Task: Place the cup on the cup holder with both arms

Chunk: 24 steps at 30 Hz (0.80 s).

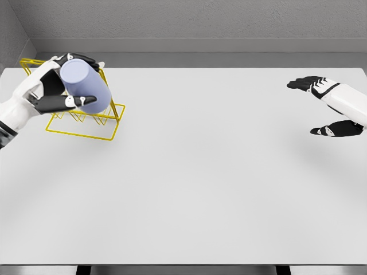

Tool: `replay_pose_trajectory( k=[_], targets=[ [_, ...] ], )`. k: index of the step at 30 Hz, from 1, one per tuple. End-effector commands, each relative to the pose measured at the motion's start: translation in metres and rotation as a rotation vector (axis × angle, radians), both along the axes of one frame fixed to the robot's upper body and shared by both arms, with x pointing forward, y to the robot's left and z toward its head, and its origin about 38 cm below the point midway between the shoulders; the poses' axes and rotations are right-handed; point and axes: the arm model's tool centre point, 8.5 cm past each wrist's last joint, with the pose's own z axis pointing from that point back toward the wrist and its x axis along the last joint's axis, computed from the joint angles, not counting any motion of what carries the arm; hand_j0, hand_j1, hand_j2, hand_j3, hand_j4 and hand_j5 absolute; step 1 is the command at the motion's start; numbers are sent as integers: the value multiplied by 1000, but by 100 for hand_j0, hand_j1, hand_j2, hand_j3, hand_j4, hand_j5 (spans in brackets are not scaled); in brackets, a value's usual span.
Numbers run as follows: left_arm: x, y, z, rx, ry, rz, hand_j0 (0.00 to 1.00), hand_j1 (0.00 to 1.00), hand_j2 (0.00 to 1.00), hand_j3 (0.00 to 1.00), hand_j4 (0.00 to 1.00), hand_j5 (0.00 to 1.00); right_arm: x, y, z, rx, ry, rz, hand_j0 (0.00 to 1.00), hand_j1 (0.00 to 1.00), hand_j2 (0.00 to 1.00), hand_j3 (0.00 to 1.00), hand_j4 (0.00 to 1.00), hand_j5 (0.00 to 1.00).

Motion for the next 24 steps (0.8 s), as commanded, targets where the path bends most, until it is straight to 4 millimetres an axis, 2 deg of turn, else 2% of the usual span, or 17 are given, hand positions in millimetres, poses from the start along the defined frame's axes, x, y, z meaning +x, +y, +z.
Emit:
replay_pose_trajectory(
  k=[1,24],
  targets=[
    [1,3,0,-1,2,9,56,56,56,56,56,56,0,0,1,7,1,0,100,100,100,100,100,100],
    [7,19,-5,-2,23,61,56,56,56,56,56,56,0,0,1,7,1,0,100,100,100,100,100,100]
  ],
)
